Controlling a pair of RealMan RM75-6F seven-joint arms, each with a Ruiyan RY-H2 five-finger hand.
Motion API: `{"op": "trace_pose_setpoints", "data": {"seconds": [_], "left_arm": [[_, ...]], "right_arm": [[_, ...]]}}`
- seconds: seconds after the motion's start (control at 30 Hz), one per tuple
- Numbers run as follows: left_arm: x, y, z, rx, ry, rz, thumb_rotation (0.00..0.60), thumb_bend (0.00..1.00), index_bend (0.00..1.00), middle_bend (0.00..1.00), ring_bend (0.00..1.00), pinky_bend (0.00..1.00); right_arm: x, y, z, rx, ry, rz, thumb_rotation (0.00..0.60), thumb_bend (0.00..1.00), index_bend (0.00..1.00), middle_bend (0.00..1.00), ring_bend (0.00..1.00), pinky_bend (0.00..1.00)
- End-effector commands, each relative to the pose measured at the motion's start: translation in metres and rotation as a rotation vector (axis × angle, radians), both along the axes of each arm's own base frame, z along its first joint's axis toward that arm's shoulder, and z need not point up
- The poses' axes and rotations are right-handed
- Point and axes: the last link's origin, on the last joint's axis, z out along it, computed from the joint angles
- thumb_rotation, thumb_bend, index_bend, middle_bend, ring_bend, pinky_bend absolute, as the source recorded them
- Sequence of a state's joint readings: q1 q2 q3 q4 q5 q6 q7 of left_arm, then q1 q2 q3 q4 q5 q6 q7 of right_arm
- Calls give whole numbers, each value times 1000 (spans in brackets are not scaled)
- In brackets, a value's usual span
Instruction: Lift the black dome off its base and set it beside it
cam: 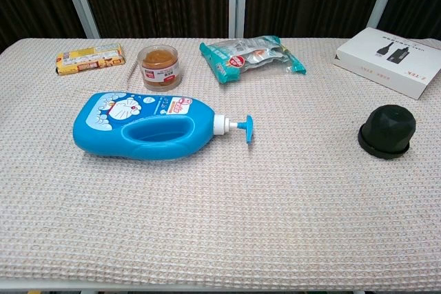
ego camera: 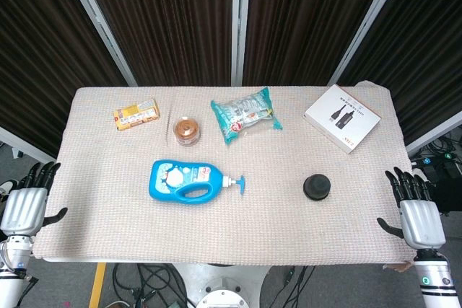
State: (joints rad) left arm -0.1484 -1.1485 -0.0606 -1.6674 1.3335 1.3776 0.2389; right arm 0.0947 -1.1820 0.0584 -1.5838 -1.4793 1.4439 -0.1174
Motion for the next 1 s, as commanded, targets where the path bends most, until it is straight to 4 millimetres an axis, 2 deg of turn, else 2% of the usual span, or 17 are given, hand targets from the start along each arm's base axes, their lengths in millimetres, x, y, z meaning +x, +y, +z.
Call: {"op": "trace_pose_setpoints", "data": {"seconds": [0.03, 0.3, 0.43, 0.67, 0.83, 1.0], "left_arm": [[0, 0, 0, 1, 0, -3, 600, 179, 58, 50, 0, 216], [5, 3, 0, 4, -2, -14, 600, 179, 58, 50, 0, 216], [5, 4, 0, 3, -6, -14, 600, 179, 58, 50, 0, 216], [3, 0, -1, 1, -13, -18, 600, 179, 58, 50, 0, 216], [0, -3, -1, 0, -16, -19, 600, 179, 58, 50, 0, 216], [-3, -7, 3, 3, -21, -12, 600, 179, 58, 50, 0, 216]], "right_arm": [[0, 0, 0, 1, 1, 0, 600, 47, 0, 9, 0, 0], [1, -3, -2, 5, -21, 15, 600, 50, 0, 20, 0, 0], [-2, -12, -10, 4, -74, 34, 600, 70, 0, 40, 0, 0], [-11, -35, -39, 94, -144, 30, 600, 83, 0, 45, 0, 0], [-5, -47, -68, 155, -209, 20, 600, 81, 0, 68, 0, 0], [1, -58, -87, 195, -192, 19, 600, 79, 0, 67, 0, 0]]}}
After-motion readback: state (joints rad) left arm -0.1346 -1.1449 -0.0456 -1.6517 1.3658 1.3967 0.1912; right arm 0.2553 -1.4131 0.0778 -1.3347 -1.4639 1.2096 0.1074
